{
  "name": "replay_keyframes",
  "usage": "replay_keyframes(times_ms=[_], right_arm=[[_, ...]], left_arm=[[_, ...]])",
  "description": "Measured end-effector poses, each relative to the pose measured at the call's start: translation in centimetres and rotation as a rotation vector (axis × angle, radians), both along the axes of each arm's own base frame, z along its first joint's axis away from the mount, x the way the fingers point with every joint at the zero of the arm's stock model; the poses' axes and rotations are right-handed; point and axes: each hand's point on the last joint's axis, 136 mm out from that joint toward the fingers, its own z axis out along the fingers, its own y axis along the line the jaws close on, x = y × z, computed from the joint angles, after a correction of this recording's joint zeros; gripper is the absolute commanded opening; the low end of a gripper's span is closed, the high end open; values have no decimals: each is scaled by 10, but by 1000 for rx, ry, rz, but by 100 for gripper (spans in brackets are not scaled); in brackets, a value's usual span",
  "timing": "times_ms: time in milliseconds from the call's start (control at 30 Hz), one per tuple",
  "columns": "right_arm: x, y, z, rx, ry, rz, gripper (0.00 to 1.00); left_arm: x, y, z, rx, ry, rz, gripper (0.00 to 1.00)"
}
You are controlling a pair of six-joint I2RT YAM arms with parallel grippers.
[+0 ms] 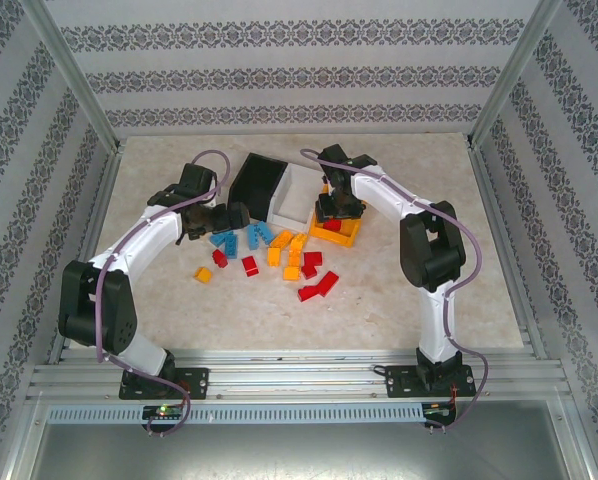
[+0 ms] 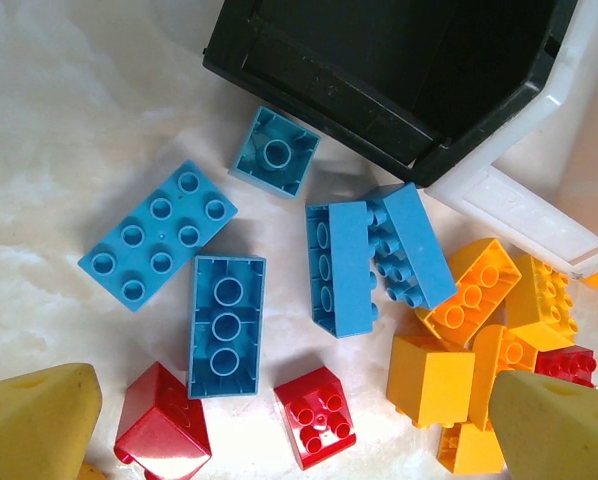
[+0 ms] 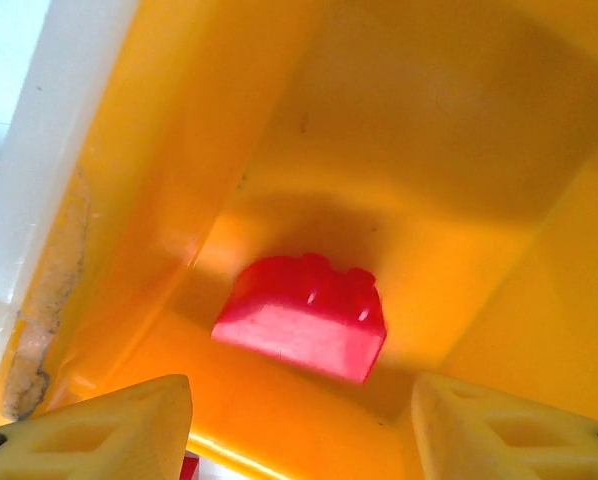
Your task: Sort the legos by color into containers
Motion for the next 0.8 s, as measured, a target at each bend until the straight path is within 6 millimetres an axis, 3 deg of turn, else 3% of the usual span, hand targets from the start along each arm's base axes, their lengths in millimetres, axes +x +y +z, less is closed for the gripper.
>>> replay_keyframes(times_ms=[433, 667, 800], right_arm=[[-6, -3, 8, 6, -13, 0, 67], [-14, -4, 40, 38, -52, -5, 76], [-34, -7, 60, 57, -53, -41, 76]], left_arm=[[-1, -4, 1, -22, 4, -6, 100], [-20, -2, 0, -48, 19, 17, 100], [-32, -2, 0, -70, 24, 28, 100]])
